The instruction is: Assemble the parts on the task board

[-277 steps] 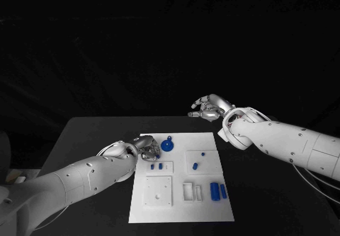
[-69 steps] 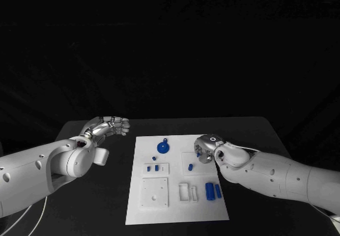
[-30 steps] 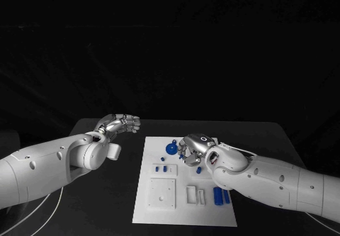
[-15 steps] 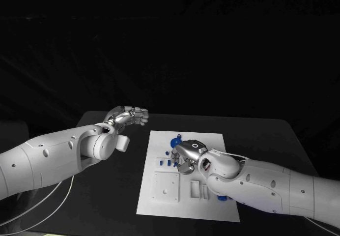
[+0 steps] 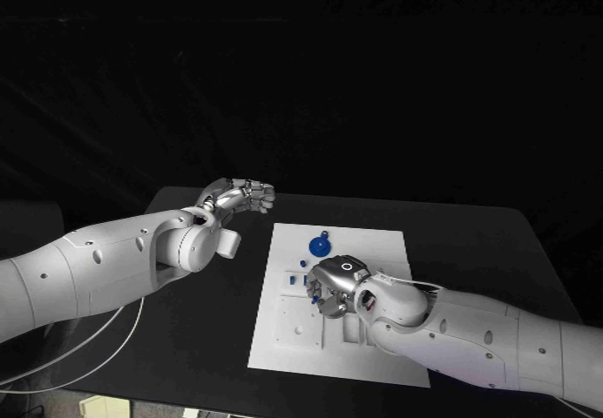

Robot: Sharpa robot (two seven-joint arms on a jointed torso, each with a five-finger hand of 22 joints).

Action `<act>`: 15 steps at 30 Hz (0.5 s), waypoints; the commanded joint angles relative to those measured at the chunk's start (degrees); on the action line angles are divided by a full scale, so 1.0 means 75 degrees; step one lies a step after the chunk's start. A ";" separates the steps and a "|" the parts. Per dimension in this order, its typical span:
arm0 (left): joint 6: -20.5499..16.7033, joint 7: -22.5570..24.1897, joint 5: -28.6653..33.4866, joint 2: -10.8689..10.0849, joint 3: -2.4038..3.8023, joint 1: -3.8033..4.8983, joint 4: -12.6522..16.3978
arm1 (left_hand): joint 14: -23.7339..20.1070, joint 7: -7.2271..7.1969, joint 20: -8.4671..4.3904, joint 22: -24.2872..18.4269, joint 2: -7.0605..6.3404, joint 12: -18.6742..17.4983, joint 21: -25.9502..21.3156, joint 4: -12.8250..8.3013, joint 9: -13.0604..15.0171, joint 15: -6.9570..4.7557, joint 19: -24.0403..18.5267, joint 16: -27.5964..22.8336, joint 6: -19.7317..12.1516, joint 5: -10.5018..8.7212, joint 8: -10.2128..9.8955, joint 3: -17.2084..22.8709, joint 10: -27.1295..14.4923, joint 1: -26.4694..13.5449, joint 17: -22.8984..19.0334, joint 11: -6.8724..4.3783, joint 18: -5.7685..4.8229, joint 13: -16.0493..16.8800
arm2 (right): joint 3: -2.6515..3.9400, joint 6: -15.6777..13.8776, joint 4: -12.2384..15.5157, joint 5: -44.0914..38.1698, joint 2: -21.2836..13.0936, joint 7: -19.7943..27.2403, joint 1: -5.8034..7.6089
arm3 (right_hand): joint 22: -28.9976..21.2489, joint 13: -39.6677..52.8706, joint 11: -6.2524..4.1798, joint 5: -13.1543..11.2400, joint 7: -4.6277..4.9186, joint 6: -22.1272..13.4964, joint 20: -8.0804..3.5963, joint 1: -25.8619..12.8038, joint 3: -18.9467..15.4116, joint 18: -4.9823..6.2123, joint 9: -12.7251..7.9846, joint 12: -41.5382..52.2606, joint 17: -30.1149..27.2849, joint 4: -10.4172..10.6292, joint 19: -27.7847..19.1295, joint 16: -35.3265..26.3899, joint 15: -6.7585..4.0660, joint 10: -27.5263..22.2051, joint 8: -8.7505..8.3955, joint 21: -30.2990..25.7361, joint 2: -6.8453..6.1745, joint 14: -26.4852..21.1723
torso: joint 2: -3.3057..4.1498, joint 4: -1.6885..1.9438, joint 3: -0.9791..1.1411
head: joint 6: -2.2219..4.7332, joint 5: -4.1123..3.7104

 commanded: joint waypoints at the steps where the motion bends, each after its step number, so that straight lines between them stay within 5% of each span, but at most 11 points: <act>1: 0.0033 0.0050 0.0042 0.0020 0.0007 0.0015 0.0018 | -0.0041 0.0001 0.0045 0.0007 0.0061 0.0020 -0.0036 0.0000 -0.0011 0.0039 0.0015 -0.0033 -0.0039 -0.0013 0.0040 -0.0045 -0.0015 0.0009 0.0013 -0.0018 0.0062 -0.0009 | -0.0006 0.0127 0.0008 -0.0249 0.0022 -0.0008 -0.0047 | 0.0158 0.0008 0.0096 0.0044 0.0036 0.0039 -0.0054 -0.0031 0.0032 0.0492 0.0002 -0.0021 -0.0007 -0.0028 0.0016 -0.0014 -0.0057 0.0306 0.0050 0.0050 0.0044 -0.0015 | -0.0002 -0.0004 0.0006 | -0.0032 0.0067; 15: 0.0047 0.0048 0.0041 0.0030 0.0007 0.0016 0.0067 | -0.0042 0.0001 0.0046 0.0008 0.0062 0.0020 -0.0042 0.0001 -0.0013 0.0039 0.0018 -0.0043 -0.0039 -0.0010 0.0042 -0.0043 -0.0015 0.0018 0.0020 -0.0017 0.0063 -0.0010 | -0.0091 0.0120 -0.0190 -0.0410 0.0130 -0.0025 -0.0215 | 0.0158 0.0019 0.0095 0.0049 0.0034 0.0042 -0.0059 -0.0028 0.0030 0.0492 0.0009 -0.0023 -0.0006 -0.0034 0.0018 -0.0013 -0.0058 0.0308 0.0051 0.0055 0.0047 -0.0011 | 0.0001 -0.0001 0.0002 | -0.0118 0.0154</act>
